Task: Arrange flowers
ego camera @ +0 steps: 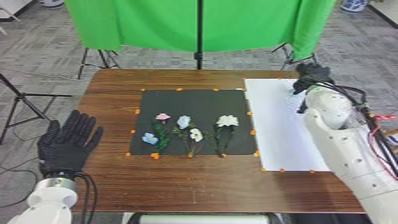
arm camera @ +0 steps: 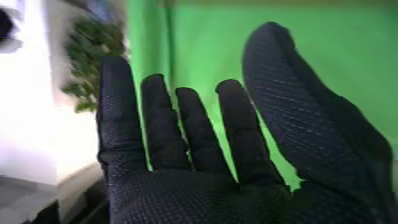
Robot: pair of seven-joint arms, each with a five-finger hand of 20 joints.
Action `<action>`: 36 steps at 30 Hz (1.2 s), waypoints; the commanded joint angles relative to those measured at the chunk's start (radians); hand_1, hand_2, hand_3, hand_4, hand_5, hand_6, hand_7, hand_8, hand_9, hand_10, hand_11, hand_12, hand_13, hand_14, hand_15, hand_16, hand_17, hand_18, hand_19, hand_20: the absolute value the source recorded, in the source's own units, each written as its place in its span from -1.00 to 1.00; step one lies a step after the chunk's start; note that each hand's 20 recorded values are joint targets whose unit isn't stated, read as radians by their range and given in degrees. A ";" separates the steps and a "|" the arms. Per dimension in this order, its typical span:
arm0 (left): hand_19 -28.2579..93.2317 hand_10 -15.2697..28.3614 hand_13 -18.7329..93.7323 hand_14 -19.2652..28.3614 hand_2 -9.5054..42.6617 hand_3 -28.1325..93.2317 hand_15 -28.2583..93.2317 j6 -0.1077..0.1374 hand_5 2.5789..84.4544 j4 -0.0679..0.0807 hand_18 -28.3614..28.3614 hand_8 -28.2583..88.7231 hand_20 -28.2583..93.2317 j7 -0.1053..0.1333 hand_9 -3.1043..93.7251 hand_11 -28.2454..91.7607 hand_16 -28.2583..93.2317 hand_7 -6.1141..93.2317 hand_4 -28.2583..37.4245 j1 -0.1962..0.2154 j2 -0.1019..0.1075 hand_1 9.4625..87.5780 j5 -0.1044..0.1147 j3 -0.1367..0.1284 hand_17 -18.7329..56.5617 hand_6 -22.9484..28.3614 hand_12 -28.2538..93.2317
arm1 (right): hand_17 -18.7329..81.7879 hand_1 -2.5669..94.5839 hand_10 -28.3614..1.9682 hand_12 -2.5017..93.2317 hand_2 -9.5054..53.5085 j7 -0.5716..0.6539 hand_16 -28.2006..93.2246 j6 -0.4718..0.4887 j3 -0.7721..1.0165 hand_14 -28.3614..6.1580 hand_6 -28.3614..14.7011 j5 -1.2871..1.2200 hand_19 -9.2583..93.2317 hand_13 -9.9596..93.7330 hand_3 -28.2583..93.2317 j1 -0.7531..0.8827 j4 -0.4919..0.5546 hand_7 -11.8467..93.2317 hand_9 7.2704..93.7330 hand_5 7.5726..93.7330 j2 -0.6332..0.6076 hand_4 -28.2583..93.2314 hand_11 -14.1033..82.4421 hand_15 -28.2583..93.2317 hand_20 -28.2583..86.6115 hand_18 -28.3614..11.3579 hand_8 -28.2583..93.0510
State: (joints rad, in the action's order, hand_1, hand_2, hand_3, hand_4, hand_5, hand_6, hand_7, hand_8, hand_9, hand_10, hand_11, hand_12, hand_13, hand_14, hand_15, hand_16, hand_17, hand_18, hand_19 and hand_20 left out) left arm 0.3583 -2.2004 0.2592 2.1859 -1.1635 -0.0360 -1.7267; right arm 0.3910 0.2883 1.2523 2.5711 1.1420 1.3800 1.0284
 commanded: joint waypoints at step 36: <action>0.01 0.38 -0.11 0.44 -0.12 0.70 0.19 0.024 0.09 0.020 0.50 -0.70 -0.26 -0.029 -0.08 -0.10 -0.64 -0.50 -0.98 0.023 -0.020 -0.46 0.051 0.003 -0.60 0.25 -0.34 | -0.04 0.51 0.27 -0.08 -0.78 -0.070 0.15 -0.247 -0.070 0.34 0.35 -0.046 0.59 0.45 0.12 0.101 -0.007 -0.13 0.71 0.51 -0.002 -1.00 -0.48 0.03 0.22 -0.38 -0.46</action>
State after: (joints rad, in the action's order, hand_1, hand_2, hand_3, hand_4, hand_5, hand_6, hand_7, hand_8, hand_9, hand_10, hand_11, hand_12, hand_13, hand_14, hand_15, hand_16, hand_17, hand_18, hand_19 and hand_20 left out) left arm 0.3836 -2.1885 0.2294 2.1879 -1.1695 0.0138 -1.7262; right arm 0.2842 0.1523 1.1999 2.5822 1.2006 1.3260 1.0682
